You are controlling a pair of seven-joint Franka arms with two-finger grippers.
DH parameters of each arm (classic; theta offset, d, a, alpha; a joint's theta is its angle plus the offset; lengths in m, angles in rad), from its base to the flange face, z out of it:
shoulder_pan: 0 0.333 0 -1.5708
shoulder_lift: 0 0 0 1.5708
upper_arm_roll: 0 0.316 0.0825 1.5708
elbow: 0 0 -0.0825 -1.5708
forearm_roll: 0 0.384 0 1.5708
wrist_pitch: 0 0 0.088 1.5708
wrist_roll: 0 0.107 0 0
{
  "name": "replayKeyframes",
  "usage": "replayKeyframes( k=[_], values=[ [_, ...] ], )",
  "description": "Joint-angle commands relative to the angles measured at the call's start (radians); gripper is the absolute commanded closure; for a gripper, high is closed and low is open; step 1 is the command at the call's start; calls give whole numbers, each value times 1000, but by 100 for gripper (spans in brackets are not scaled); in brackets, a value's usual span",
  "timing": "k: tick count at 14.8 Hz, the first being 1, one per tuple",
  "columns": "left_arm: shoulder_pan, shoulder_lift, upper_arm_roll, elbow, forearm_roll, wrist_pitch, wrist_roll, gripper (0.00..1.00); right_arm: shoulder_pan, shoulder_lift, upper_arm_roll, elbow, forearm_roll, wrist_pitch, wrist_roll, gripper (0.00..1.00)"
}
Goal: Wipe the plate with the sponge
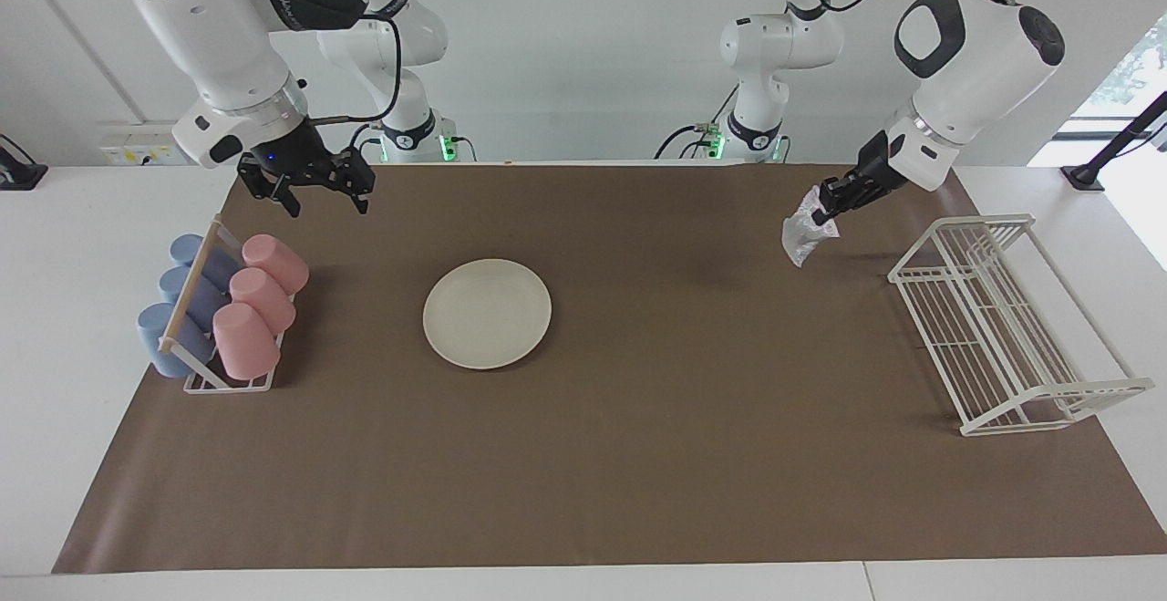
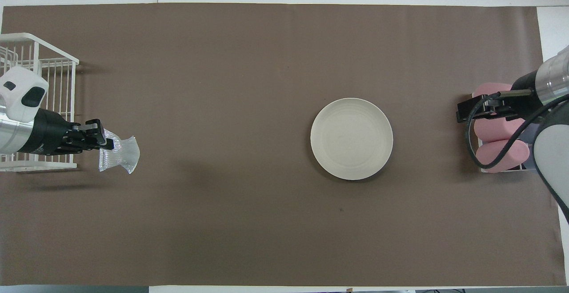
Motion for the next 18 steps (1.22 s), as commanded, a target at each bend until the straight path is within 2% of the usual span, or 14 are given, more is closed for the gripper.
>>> replayKeyframes(
  k=[1, 3, 5, 9, 14, 18],
  values=[
    [8, 83, -8, 159, 165, -108, -16, 100, -35, 33, 30, 48, -26, 5, -36, 0],
    [2, 123, -10, 252, 298, -171, -14, 100, -76, 39, 70, 57, -25, -4, -34, 0],
    [-9, 150, -11, 317, 423, -222, -14, 100, -78, 33, 62, 51, -25, -17, -36, 0],
    [-11, 154, -19, 325, 636, -216, 13, 100, -93, 18, 54, 51, -25, -69, -28, 0],
    [-5, 163, -17, 319, 802, -155, 44, 100, -95, 23, 47, 54, -23, -60, -39, 0],
    [-5, 213, -16, 311, 934, -116, 43, 100, -99, 26, 38, 59, -26, -43, -83, 0]
  ],
)
